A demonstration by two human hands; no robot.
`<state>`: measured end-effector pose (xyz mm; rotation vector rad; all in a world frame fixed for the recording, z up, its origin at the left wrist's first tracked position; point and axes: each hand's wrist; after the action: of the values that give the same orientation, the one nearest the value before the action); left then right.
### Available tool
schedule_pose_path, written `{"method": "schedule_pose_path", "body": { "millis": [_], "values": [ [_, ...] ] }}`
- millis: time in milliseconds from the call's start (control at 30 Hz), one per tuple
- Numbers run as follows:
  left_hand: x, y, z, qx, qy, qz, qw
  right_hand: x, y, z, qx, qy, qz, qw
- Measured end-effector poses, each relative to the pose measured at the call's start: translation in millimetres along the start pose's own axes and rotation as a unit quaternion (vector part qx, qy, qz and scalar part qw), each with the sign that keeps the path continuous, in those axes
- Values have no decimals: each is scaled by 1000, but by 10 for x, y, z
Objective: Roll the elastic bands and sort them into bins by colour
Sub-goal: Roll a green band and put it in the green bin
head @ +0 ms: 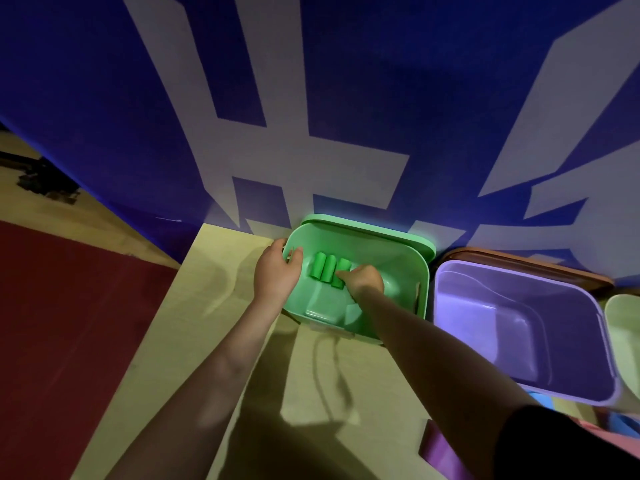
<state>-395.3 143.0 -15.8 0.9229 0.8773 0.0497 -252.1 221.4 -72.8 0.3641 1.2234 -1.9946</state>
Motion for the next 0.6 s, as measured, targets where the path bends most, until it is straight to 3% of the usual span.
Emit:
{"method": "schedule_pose_path", "body": {
  "millis": [600],
  "values": [
    [-17, 26, 29, -4, 1, 6, 1000, 40, -109, 14, 23, 33, -105, 994]
  ]
}}
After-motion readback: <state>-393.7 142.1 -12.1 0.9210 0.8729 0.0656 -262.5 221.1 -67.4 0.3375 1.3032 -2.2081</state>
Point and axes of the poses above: each hand's wrist, its own z-axis away from the middle knuckle, its own x-axis out of the palm, y = z × x, and after that the axes turned 11 degrees about -x, right-handed
